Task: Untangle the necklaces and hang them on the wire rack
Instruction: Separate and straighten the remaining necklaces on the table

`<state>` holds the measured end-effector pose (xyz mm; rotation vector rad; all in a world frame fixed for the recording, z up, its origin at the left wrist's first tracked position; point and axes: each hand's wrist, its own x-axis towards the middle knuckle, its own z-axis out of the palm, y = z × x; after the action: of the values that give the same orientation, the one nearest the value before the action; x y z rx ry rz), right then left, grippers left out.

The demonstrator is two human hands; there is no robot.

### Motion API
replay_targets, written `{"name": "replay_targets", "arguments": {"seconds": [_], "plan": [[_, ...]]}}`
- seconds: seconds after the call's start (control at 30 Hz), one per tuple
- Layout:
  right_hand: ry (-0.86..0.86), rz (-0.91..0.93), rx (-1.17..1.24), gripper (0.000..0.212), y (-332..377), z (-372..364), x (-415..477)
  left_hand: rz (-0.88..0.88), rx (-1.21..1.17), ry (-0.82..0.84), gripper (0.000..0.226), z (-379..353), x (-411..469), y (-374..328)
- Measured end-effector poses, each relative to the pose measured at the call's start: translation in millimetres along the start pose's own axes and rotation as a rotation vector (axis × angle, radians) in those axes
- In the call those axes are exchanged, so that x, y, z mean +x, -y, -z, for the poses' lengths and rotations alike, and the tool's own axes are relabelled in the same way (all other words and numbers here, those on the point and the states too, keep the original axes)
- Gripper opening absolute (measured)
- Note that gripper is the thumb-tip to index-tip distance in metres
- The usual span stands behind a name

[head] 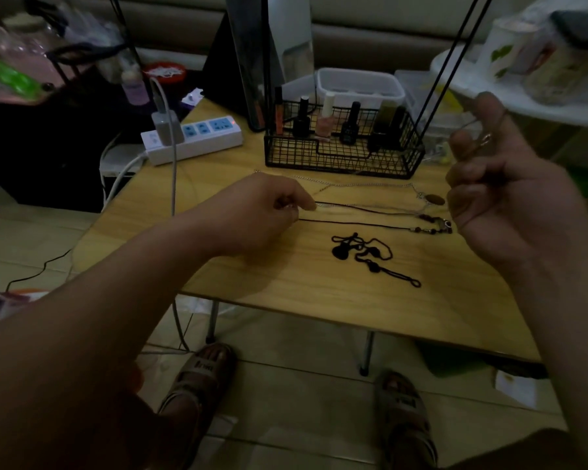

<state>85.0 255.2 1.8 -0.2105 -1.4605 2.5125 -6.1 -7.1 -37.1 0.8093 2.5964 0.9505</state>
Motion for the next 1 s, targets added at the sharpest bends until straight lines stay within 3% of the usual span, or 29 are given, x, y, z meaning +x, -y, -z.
{"name": "replay_targets", "arguments": {"seconds": [0.23,0.57,0.73,0.9,1.0], "plan": [[-0.041,-0.049,-0.019,0.045,-2.2,8.0,0.5,0.011,-0.004,-0.066,0.017,3.6,-0.8,3.1],[-0.250,-0.274,-0.146,0.020,-6.3,33.4,-6.3,0.051,0.007,0.061,0.024,9.8,-15.2,12.3],[-0.242,-0.396,-0.493,0.020,-4.7,44.4,-19.1,0.019,0.160,0.145,0.010,11.2,-21.9,18.9],[-0.158,-0.553,-0.898,0.016,1.1,56.8,-33.2,-0.033,0.229,0.154,0.010,11.9,-27.3,23.2],[-0.127,-0.563,-1.017,0.013,0.6,59.9,-36.3,-0.038,0.257,0.180,0.014,11.8,-28.7,21.5]]}}
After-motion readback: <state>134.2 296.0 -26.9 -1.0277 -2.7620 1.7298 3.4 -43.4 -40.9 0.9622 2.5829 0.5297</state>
